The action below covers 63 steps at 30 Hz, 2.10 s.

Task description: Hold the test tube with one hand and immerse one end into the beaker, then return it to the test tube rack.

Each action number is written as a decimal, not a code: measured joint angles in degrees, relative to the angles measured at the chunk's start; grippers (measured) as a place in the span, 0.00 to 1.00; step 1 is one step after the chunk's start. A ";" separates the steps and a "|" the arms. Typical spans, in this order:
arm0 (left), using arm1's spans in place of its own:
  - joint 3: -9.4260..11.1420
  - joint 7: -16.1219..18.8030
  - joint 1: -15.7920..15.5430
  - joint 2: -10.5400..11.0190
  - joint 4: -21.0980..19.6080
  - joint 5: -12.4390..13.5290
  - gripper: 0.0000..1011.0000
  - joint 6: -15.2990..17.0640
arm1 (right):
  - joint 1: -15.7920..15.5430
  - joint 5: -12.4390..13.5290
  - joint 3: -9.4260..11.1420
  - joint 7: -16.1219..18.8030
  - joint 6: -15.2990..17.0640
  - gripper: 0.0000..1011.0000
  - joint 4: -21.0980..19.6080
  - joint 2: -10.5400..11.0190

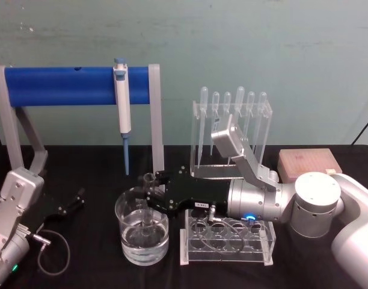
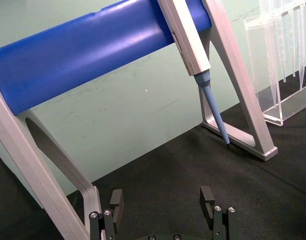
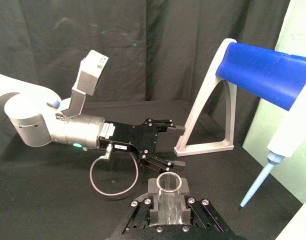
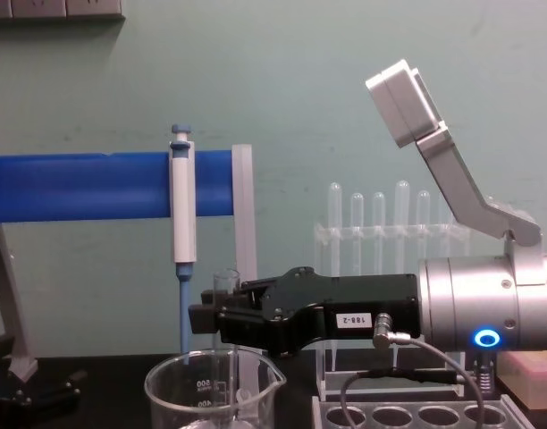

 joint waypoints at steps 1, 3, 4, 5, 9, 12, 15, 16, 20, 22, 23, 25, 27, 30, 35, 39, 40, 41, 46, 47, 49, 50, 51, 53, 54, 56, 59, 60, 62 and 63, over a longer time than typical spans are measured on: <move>0.00 0.00 0.00 0.00 0.00 0.00 0.99 0.00 | 0.01 0.01 0.00 0.00 0.01 0.23 0.00 0.00; 0.00 0.00 0.00 0.00 0.00 0.00 0.99 0.00 | 0.01 0.02 0.00 0.00 0.02 0.22 0.00 0.00; 0.00 0.00 0.00 0.00 0.00 0.00 0.99 0.00 | 0.02 0.03 0.00 0.00 0.02 0.23 0.00 0.00; 0.00 0.00 0.00 0.00 0.00 0.00 0.99 0.00 | 0.02 0.03 0.00 0.00 0.03 0.23 0.00 0.00; 0.00 0.00 0.00 0.00 0.00 0.00 0.99 0.00 | 0.04 0.06 0.00 -0.02 0.03 0.22 0.00 0.00; 0.00 0.00 0.00 0.00 0.00 0.00 0.99 0.00 | 0.04 0.08 0.00 -0.03 0.03 0.23 0.00 0.00; 0.00 0.00 0.00 0.00 0.00 0.00 0.99 0.00 | 0.04 0.08 0.00 -0.05 0.03 0.23 0.00 0.00; 0.00 0.00 0.00 0.00 0.00 0.00 0.99 0.00 | 0.04 0.08 0.00 -0.06 0.03 0.23 0.00 0.00; 0.00 0.00 0.00 0.00 0.00 0.00 0.99 0.00 | 0.04 0.08 0.00 -0.07 0.03 0.22 0.00 0.00; 0.00 0.00 0.00 0.00 0.00 0.00 0.99 0.00 | 0.04 0.08 0.00 -0.07 0.03 0.23 0.00 0.00; 0.00 0.00 0.00 0.00 0.00 0.00 0.99 0.00 | 0.04 0.08 0.00 -0.07 0.03 0.23 0.00 0.00; 0.00 0.00 0.00 0.00 0.00 0.00 0.99 0.00 | 0.05 0.08 0.00 -0.07 0.03 0.23 0.00 0.00; 0.00 0.00 0.00 0.00 0.00 0.00 0.99 0.00 | 0.04 0.08 0.00 -0.07 0.03 0.23 0.00 0.00; 0.00 0.00 0.00 0.00 0.00 0.00 0.99 0.00 | 0.05 0.08 0.00 -0.06 0.03 0.22 0.00 0.00; 0.00 0.00 0.00 0.00 0.00 0.00 0.99 0.00 | 0.04 0.08 0.00 -0.06 0.03 0.23 0.00 0.00; 0.00 0.00 0.00 0.00 0.00 0.00 0.99 0.00 | 0.05 0.08 0.00 -0.06 0.03 0.23 0.01 0.00; 0.00 0.00 0.00 0.00 0.00 0.00 0.99 0.00 | 0.05 0.08 0.00 -0.06 0.03 0.22 0.00 0.00; 0.00 0.00 0.00 0.00 0.00 0.00 0.99 0.00 | 0.04 0.08 0.00 -0.06 0.03 0.22 0.00 0.00; 0.00 0.00 0.00 0.00 0.00 0.00 0.99 0.00 | 0.04 0.08 0.00 -0.06 0.03 0.23 0.00 0.00; 0.00 0.00 0.00 0.00 0.00 0.00 0.99 0.00 | 0.04 0.08 0.00 -0.06 0.03 0.23 0.00 0.00; 0.00 0.00 0.00 0.00 0.00 0.00 0.99 0.00 | 0.05 0.08 0.00 -0.06 0.02 0.22 0.01 0.00; 0.00 0.00 0.00 0.00 0.00 0.00 0.99 0.00 | 0.04 0.08 0.00 -0.06 0.03 0.22 0.01 0.00; 0.00 0.00 0.00 0.00 0.00 0.00 0.99 0.00 | 0.04 0.08 0.00 -0.06 0.03 0.22 0.01 0.00; 0.00 0.00 0.00 0.00 0.00 0.00 0.99 0.00 | 0.04 0.08 0.00 -0.06 0.03 0.23 0.01 0.00; 0.00 0.00 0.00 0.00 0.00 0.00 0.99 0.00 | 0.04 0.08 0.00 -0.06 0.03 0.23 0.00 0.00; 0.00 0.00 0.00 0.00 0.00 0.00 0.99 0.00 | 0.04 0.08 0.00 -0.06 0.03 0.23 0.01 0.00; 0.00 0.00 0.00 0.00 0.00 0.00 0.99 0.00 | 0.04 0.08 0.00 -0.06 0.03 0.23 0.01 0.00; 0.00 0.00 0.00 0.00 0.00 0.00 0.99 0.00 | 0.04 0.08 0.00 -0.05 0.03 0.22 0.01 0.00; 0.00 0.00 0.00 0.00 0.00 0.00 0.99 0.00 | 0.04 0.08 0.00 -0.06 0.03 0.23 0.00 0.00; 0.00 0.00 0.00 0.00 0.00 0.00 0.99 0.00 | 0.04 0.08 0.01 -0.05 0.03 0.23 0.00 0.00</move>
